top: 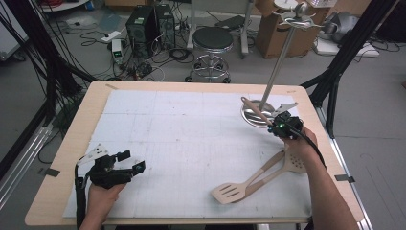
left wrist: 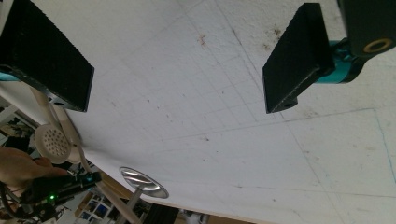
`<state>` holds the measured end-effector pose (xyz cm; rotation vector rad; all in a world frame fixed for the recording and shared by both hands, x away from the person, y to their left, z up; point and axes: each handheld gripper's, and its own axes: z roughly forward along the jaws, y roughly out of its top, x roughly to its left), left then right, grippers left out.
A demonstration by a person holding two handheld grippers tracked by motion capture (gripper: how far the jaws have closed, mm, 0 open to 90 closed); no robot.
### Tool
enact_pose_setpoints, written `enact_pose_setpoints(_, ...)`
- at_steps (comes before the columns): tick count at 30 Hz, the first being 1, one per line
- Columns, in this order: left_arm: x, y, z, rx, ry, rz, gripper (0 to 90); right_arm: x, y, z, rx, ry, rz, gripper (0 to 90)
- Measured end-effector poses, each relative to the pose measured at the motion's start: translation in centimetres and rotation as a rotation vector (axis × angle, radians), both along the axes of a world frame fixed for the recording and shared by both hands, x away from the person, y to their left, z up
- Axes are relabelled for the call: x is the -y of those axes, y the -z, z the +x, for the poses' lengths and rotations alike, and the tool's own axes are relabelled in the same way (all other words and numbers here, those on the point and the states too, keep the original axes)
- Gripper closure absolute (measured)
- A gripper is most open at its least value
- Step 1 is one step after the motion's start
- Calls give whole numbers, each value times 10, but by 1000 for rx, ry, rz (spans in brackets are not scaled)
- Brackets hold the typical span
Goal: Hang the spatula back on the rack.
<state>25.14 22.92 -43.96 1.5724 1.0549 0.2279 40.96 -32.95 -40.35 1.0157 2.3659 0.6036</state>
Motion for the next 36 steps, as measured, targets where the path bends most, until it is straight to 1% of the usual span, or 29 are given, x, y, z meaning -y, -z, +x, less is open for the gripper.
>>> enact_pose_setpoints(1,0,0,0,0,-2,-1,97,1,-2,-1,24,3,9,785)
enact_pose_setpoints(2,0,0,0,-1,-2,0,97,4,-7,-4,64,15,18,787)
enact_pose_setpoints(3,0,0,0,1,-2,0,97,4,-7,-4,64,15,18,787)
enact_pose_setpoints(4,0,0,0,1,-3,0,97,7,-11,-6,93,24,30,788)
enact_pose_setpoints(5,1,0,-1,2,-4,-3,97,7,-11,-6,93,24,30,788)
enact_pose_setpoints(6,1,0,-1,2,-5,-3,97,9,-13,-7,114,32,40,789)
enact_pose_setpoints(7,1,0,0,2,-4,-1,97,14,-17,-11,138,53,57,789)
enact_pose_setpoints(8,1,0,0,2,-4,0,97,14,-17,-11,138,53,57,789)
enact_pose_setpoints(10,2,0,0,1,2,1,97,17,-21,-14,168,58,68,789)
enact_pose_setpoints(14,3,0,0,0,3,3,97,24,-32,-21,227,68,124,789)
enact_pose_setpoints(15,3,0,0,0,3,5,97,25,-35,-22,232,69,145,789)
enact_pose_setpoints(17,3,0,0,1,1,3,97,28,-38,-23,241,77,164,789)
enact_pose_setpoints(19,4,0,1,1,4,9,97,31,-42,-25,261,88,192,789)
enact_pose_setpoints(20,4,0,1,1,2,5,97,33,-45,-27,279,95,221,789)
enact_pose_setpoints(21,4,0,1,1,4,5,97,36,-50,-29,309,105,272,789)
enact_pose_setpoints(22,4,0,1,0,3,5,97,36,-50,-29,309,105,272,789)
enact_pose_setpoints(23,4,0,1,1,3,5,97,39,-54,-30,328,114,313,789)
enact_pose_setpoints(24,4,-1,1,2,1,2,97,41,-57,-31,334,123,342,789)
enact_pose_setpoints(26,3,-1,0,1,3,4,97,47,-63,-33,361,152,398,789)
enact_pose_setpoints(28,3,-1,0,4,-3,0,97,53,-70,-35,384,162,454,789)
enact_pose_setpoints(29,3,-1,0,4,-3,-2,97,54,-72,-36,390,164,471,789)
enact_pose_setpoints(31,3,-1,-1,5,-1,1,97,58,-77,-40,411,172,521,789)
enact_pose_setpoints(32,3,-2,-1,3,0,0,97,59,-78,-42,414,175,546,789)
enact_pose_setpoints(35,3,-2,-1,7,-1,0,97,62,-83,-46,437,184,606,789)
enact_pose_setpoints(36,4,-3,-1,8,-1,1,97,63,-87,-46,443,183,635,788)
